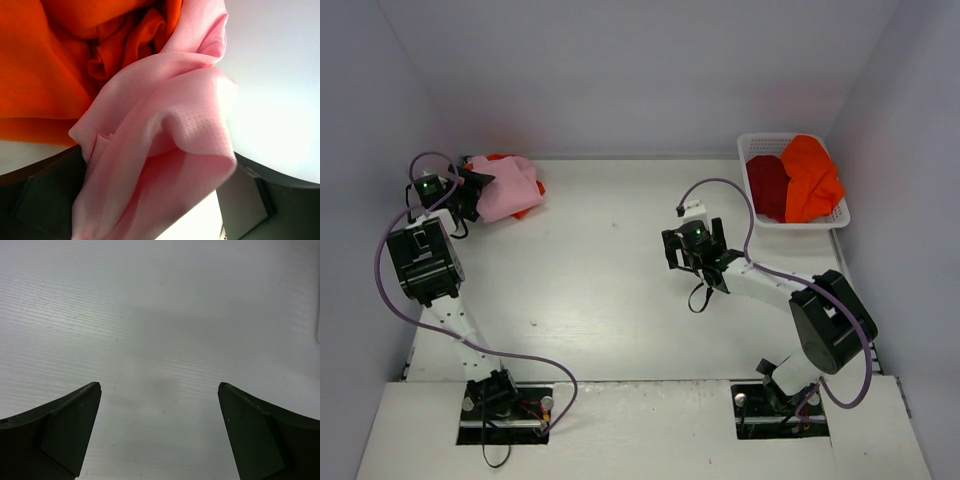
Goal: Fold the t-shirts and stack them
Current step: Neatly place the folded tshirt to the corner, then reset both grippers
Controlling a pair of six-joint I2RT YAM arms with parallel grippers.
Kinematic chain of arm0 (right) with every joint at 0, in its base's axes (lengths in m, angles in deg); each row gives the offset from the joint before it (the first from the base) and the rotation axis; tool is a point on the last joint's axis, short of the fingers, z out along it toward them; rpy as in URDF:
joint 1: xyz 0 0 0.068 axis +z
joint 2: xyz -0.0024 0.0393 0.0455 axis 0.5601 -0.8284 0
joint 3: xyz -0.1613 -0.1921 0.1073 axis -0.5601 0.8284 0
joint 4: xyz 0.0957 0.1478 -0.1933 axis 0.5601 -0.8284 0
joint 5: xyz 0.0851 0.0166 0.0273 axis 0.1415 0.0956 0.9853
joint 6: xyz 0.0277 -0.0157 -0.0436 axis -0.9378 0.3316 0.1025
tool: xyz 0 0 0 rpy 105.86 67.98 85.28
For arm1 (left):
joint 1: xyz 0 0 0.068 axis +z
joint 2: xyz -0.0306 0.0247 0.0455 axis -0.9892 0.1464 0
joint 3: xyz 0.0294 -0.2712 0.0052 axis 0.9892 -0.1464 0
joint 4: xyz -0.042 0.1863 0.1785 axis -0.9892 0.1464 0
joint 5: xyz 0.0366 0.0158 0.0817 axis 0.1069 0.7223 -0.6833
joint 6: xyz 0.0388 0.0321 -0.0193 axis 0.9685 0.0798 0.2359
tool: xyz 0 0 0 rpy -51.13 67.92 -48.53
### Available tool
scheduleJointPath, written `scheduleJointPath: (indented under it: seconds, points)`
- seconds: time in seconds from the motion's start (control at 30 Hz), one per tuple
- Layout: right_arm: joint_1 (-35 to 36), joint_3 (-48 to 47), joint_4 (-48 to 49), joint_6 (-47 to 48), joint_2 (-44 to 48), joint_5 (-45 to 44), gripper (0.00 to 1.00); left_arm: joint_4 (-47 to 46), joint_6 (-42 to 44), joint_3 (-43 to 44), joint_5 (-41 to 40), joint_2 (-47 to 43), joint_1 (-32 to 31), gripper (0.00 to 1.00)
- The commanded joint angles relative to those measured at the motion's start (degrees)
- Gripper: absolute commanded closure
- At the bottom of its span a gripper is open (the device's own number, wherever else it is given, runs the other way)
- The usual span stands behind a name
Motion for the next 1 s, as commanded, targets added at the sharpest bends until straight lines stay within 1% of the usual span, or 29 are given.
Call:
scheduleJointPath:
  seconds: [0.0,0.23,0.37,0.57,0.73,0.87,0.97]
  points:
    - [0.24,-1.57,1.57,-0.49,2.88,-0.75,0.00,-0.88,2.00,0.66,-2.48,-7.28,0.36,0.09]
    - [0.15,-1.13,1.56,-0.32,3.67,-0.93,0.00,1.94,4.03,-1.46,-7.40,-12.20,0.45,0.09]
    - [0.24,-1.05,1.48,-0.31,4.28,-0.75,0.00,7.37,6.49,-1.37,-12.06,-15.45,0.27,0.09]
    - [0.24,-1.48,1.48,-0.14,4.64,-0.40,0.00,12.74,9.38,-1.55,-18.21,-19.58,-0.34,0.09]
    - [0.15,-1.48,1.21,-0.23,5.52,-0.05,0.00,13.63,9.30,-1.28,-19.10,-21.87,-0.78,0.09]
    - [0.33,-2.19,0.16,-0.58,5.87,0.30,0.00,14.33,9.21,-1.19,-19.72,-25.74,-1.84,0.09]
    - [0.50,-2.54,-0.37,-1.19,7.01,0.57,0.00,16.18,10.17,0.12,-19.45,-29.07,-3.85,0.09]
